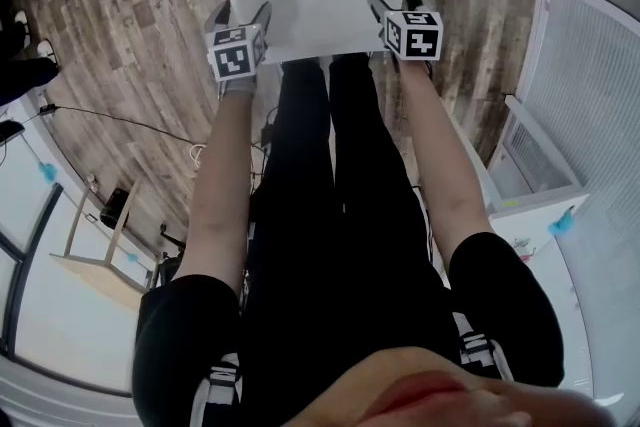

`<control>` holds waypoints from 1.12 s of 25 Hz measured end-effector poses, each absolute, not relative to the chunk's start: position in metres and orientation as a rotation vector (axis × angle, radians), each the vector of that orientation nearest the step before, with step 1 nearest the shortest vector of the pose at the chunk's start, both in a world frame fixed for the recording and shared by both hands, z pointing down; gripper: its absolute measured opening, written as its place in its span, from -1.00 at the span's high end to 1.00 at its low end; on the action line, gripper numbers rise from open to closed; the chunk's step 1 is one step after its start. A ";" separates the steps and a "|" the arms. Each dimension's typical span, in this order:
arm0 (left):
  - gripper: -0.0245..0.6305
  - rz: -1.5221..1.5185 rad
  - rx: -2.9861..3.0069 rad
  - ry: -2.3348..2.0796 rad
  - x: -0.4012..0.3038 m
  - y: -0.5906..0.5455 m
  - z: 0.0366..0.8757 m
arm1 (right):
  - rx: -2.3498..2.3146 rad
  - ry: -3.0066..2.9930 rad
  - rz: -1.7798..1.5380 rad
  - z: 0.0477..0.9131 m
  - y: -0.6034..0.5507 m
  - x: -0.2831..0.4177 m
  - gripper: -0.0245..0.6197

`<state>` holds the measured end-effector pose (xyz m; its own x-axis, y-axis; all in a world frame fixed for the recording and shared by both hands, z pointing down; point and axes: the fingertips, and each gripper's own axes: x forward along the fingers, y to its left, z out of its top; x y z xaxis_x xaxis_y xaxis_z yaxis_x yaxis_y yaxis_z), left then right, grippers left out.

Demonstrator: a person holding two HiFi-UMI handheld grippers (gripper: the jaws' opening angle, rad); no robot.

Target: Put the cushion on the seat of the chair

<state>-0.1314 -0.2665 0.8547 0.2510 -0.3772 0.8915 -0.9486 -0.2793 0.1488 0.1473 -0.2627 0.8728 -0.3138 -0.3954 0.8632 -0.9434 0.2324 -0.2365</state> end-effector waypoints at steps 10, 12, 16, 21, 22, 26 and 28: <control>0.49 0.838 2.020 -1.097 -0.081 -0.257 0.701 | 1.250 -2.093 0.926 0.703 -0.260 0.107 0.75; 0.64 0.800 2.077 -1.085 -0.073 -0.257 0.663 | 1.222 -2.173 0.865 0.663 -0.262 0.096 0.85; 0.87 0.737 2.197 -1.092 -0.058 -0.263 0.592 | 1.167 -2.302 0.785 0.593 -0.264 0.078 0.87; 0.89 0.644 2.312 -1.124 -0.052 -0.266 0.513 | 1.138 -2.454 0.638 0.510 -0.266 0.054 0.88; 0.89 0.624 2.339 -1.136 -0.050 -0.266 0.497 | 1.133 -2.479 0.592 0.494 -0.266 0.050 0.88; 0.89 0.528 2.438 -1.172 -0.044 -0.265 0.433 | 1.100 -2.561 0.434 0.428 -0.263 0.039 0.88; 0.89 0.468 2.487 -1.185 -0.042 -0.264 0.401 | 1.084 -2.609 0.382 0.397 -0.260 0.035 0.88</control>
<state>-0.0422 -0.2636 0.4009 0.5968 -0.6754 0.4332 -0.7892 -0.5916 0.1649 0.0350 -0.2599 0.3968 -0.6751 -0.6430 0.3616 -0.7196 0.6819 -0.1312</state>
